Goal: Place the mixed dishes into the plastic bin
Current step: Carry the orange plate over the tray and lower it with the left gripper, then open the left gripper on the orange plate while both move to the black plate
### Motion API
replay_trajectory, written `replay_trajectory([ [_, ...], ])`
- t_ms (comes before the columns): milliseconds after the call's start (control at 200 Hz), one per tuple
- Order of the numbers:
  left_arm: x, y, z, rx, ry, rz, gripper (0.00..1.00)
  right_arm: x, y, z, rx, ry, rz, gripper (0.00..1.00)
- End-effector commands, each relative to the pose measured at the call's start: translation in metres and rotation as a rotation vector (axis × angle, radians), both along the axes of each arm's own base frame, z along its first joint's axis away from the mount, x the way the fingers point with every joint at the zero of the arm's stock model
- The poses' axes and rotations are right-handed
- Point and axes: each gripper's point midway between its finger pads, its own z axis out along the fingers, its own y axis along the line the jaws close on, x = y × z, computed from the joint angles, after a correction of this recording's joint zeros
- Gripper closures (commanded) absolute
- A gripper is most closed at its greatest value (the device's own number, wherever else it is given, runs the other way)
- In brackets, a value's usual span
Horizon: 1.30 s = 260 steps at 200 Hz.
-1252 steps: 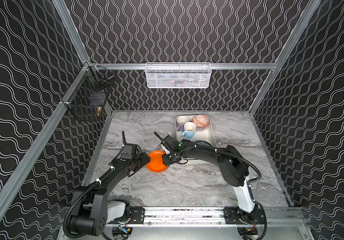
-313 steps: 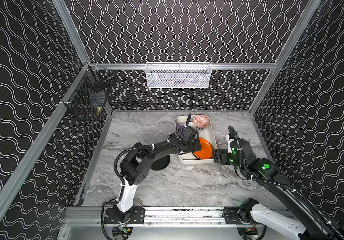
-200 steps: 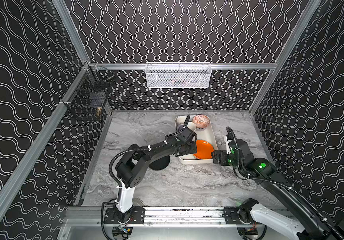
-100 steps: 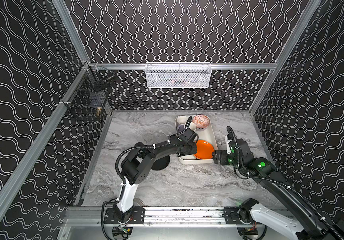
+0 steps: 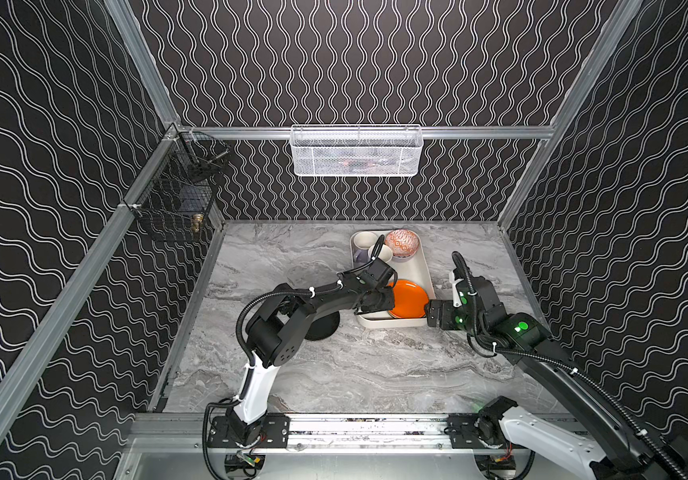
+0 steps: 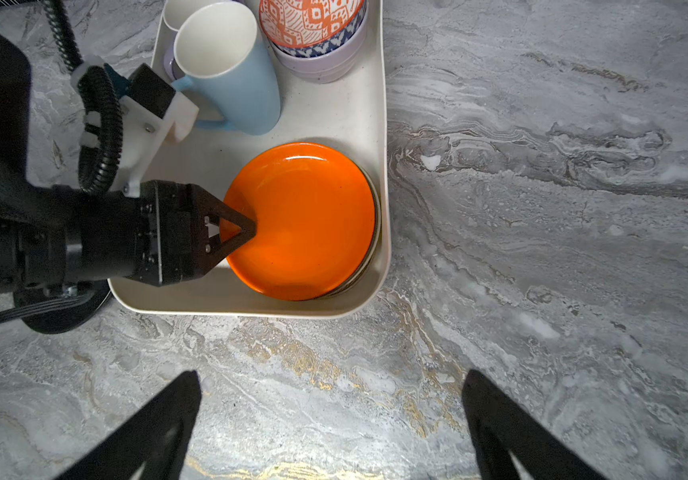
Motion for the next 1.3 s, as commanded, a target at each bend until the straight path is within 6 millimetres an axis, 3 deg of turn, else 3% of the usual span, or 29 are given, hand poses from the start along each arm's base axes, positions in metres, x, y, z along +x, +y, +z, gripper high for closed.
replay_trajectory([
  [0,-0.001,0.0,0.015,-0.019,-0.03,-0.013,0.54,0.001,0.002,0.005,0.004,-0.01,0.014,0.0],
  [160,-0.01,0.016,0.048,-0.024,-0.085,-0.008,0.41,0.004,0.015,0.005,0.032,0.001,0.064,0.0],
  [280,-0.02,0.042,0.072,-0.052,-0.12,0.032,0.36,0.006,0.028,0.004,0.066,0.031,0.102,0.0],
  [385,-0.033,0.09,0.086,-0.032,-0.147,0.115,0.33,0.008,0.048,0.004,0.104,0.042,0.154,0.0],
  [521,-0.057,0.169,0.09,0.0,-0.16,0.264,0.31,0.007,0.086,0.005,0.1,0.045,0.239,0.01],
  [631,-0.08,0.231,0.081,0.03,-0.147,0.389,0.28,0.005,0.125,0.008,0.091,0.045,0.316,0.0],
  [741,-0.096,0.264,0.066,0.032,-0.113,0.466,0.28,0.003,0.16,0.001,0.1,0.069,0.389,0.01],
  [881,-0.104,0.28,0.043,-0.013,-0.062,0.52,0.28,-0.005,0.202,-0.007,0.129,0.1,0.486,0.0],
  [1056,-0.102,0.28,0.01,-0.117,0.02,0.543,0.29,-0.006,0.242,-0.024,0.1,0.137,0.562,0.01],
  [1296,-0.099,0.279,-0.001,-0.14,0.039,0.545,0.29,0.008,0.282,-0.05,0.046,0.193,0.621,0.01],
])
